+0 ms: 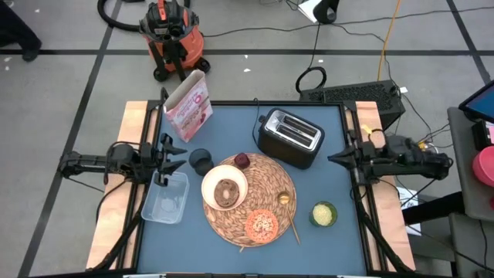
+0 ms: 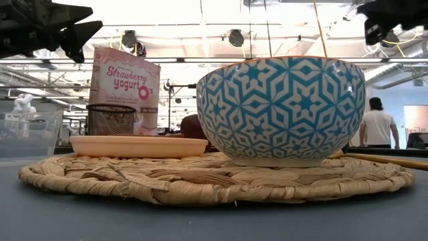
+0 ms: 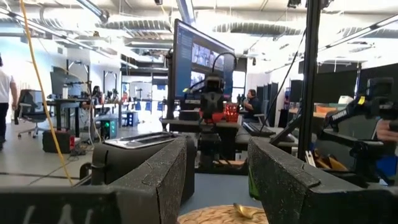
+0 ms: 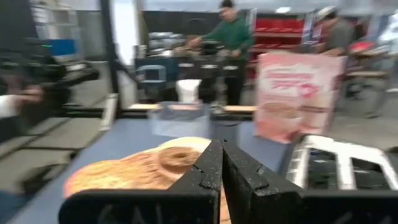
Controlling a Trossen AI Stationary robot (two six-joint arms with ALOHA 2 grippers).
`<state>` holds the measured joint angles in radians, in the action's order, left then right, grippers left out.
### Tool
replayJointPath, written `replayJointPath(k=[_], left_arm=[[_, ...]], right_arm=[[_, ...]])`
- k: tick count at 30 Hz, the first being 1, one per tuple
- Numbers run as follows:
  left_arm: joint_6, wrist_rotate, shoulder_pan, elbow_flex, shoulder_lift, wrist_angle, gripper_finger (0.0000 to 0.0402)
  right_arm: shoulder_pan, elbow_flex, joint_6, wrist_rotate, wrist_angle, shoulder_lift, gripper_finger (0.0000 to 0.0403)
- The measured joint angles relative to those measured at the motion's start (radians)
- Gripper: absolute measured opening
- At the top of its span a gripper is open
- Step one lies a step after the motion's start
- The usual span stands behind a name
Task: Arrange a breakfast setting
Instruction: Return to Home Position
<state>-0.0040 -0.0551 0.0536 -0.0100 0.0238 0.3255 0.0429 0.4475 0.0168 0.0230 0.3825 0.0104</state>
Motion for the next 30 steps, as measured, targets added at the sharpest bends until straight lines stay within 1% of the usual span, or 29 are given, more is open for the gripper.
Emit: replayJointPath(k=[4, 7, 12, 19, 25, 30], left_arm=[[0.002, 0.000, 0.000, 0.000, 0.000, 0.015, 0.0179], [0.007, 0.000, 0.000, 0.000, 0.000, 0.016, 0.0179], [0.010, 0.000, 0.000, 0.000, 0.000, 0.017, 0.0179], [0.009, 0.000, 0.000, 0.000, 0.000, 0.016, 0.0179], [0.009, 0.000, 0.000, 0.000, 0.000, 0.016, 0.0179], [0.009, 0.000, 0.000, 0.000, 0.000, 0.016, 0.0179]], right_arm=[[0.000, -0.084, -0.042, -0.103, -0.107, -0.003, 0.0001], [0.000, -0.151, -0.076, -0.103, -0.203, -0.004, 0.0001], [0.000, -0.252, -0.082, -0.106, -0.315, -0.003, 0.0001], [0.000, -0.327, -0.085, -0.110, -0.405, -0.003, 0.0001], [0.000, -0.379, -0.082, -0.206, -0.419, -0.003, 0.0000], [0.000, -0.412, -0.082, -0.204, -0.438, -0.003, 0.0000]])
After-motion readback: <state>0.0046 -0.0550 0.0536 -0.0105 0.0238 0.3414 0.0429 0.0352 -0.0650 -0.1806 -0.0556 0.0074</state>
